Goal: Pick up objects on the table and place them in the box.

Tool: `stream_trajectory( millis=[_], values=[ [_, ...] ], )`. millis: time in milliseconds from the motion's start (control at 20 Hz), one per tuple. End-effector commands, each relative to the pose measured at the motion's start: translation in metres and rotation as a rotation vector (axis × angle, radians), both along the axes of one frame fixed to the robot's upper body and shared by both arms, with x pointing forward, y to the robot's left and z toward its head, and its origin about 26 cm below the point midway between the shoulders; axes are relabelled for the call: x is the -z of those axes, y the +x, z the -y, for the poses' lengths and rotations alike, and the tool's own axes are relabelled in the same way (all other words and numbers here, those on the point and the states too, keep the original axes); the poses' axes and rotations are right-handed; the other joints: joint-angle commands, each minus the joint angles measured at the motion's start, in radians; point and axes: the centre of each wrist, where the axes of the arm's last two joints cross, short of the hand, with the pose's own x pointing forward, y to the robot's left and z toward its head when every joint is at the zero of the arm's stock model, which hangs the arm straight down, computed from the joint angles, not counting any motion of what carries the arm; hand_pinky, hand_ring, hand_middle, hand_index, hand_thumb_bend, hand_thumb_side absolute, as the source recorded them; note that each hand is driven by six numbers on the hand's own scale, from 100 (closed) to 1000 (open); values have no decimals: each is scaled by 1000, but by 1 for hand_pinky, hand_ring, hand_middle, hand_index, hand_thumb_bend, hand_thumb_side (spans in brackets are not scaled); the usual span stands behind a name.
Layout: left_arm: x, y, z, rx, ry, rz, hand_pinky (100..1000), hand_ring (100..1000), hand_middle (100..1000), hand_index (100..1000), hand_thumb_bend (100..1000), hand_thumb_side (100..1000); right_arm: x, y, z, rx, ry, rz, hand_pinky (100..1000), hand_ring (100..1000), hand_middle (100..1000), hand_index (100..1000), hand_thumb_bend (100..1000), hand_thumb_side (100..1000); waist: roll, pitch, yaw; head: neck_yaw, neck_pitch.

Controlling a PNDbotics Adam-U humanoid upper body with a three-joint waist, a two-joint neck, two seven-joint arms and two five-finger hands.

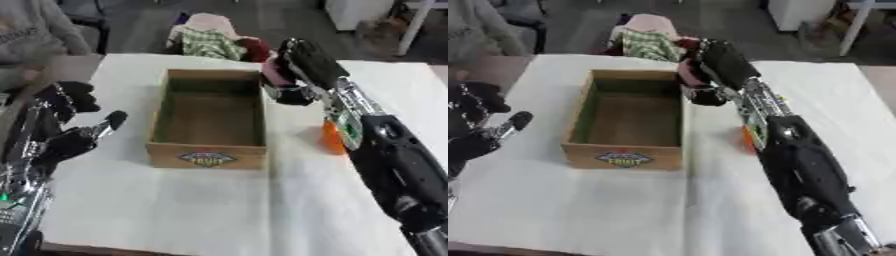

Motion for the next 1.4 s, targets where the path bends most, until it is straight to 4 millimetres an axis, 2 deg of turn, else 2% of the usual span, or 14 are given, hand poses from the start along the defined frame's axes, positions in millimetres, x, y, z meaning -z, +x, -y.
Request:
stream_trajectory(
  millis=[50, 250, 400, 550, 600, 850, 900, 1300, 1400],
  values=[
    [-9, 0, 2, 15, 4, 33, 697, 535, 489, 634, 695, 100, -14, 0, -11, -44, -20, 36, 482, 551, 152, 166, 100, 199, 4, -11, 2, -5, -11],
    [-10, 1, 3, 18, 3, 34, 697, 535, 489, 634, 695, 100, -7, -1, -19, -80, -52, 10, 521, 594, 278, 283, 100, 199, 6, -11, 5, -8, -13],
    [-10, 1, 3, 20, 2, 34, 697, 535, 489, 634, 695, 100, -3, -2, -22, -102, -99, -14, 549, 627, 389, 396, 100, 279, 7, -11, 6, -9, -14],
    [-10, 1, 3, 20, 1, 34, 697, 535, 489, 634, 695, 100, -3, -2, -23, -111, -121, -22, 549, 627, 389, 396, 100, 279, 7, -11, 6, -9, -14],
    [-10, 1, 3, 20, 1, 34, 697, 535, 489, 634, 695, 100, -2, -3, -23, -113, -126, -25, 572, 663, 483, 510, 100, 343, 7, -11, 6, -9, -14],
    [-9, 1, 3, 20, 1, 32, 697, 535, 489, 634, 695, 100, 1, -3, -25, -129, -157, -50, 572, 663, 483, 510, 100, 343, 7, -11, 6, -9, -14],
    [-9, 1, 3, 20, 1, 32, 697, 535, 489, 634, 693, 100, 1, -3, -25, -130, -158, -52, 600, 710, 584, 597, 100, 361, 7, -11, 6, -9, -14],
    [-8, 0, 2, 13, -2, 26, 697, 535, 488, 634, 684, 100, -4, -3, -21, -147, -162, -84, 610, 724, 602, 612, 100, 241, 4, -13, 5, -6, -13],
    [-7, 0, 2, 10, -3, 25, 697, 534, 488, 634, 683, 100, -8, -3, -19, -144, -142, -83, 611, 726, 602, 615, 100, 259, 3, -13, 5, -5, -13]
  ],
)
